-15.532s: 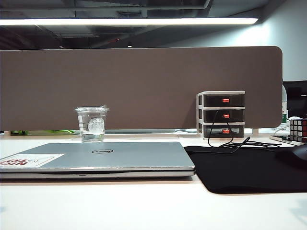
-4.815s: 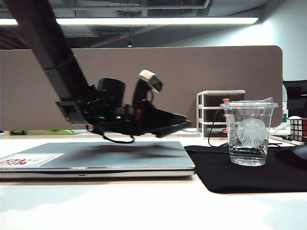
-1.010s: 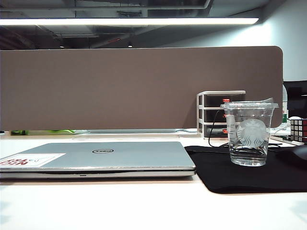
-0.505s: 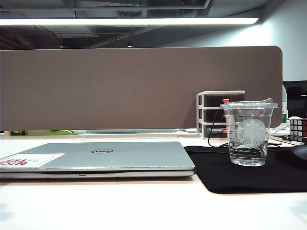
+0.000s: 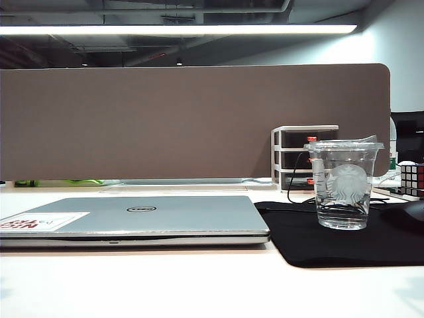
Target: Pick up the coffee cup and place it on the right side of the laptop.
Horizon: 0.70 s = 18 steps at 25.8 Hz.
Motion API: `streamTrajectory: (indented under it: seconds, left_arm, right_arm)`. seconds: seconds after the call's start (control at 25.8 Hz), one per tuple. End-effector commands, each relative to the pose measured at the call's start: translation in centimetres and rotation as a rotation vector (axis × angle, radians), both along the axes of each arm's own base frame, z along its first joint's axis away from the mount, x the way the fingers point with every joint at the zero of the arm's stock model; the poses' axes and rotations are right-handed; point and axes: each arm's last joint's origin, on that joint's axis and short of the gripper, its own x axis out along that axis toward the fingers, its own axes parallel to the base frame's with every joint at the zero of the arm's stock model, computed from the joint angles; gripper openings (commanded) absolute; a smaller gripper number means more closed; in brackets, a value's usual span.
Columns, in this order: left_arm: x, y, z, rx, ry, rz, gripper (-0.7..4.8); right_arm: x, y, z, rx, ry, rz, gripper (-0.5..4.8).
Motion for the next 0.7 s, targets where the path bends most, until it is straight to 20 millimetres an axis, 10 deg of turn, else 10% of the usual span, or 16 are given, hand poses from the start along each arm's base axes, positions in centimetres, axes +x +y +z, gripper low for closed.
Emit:
streamTrajectory:
  seconds: [0.04,0.7]
  left_arm:
    - [-0.02,0.03,0.17,-0.002,-0.012,0.004,-0.05]
    - [0.02,0.30,-0.02,-0.004,0.009,0.068,-0.05]
  right_arm:
    - [0.02,0.00,-0.10,0.003,-0.006,0.001,-0.01]
    - [0.02,0.00,-0.10,0.003,-0.006,0.001,-0.01]
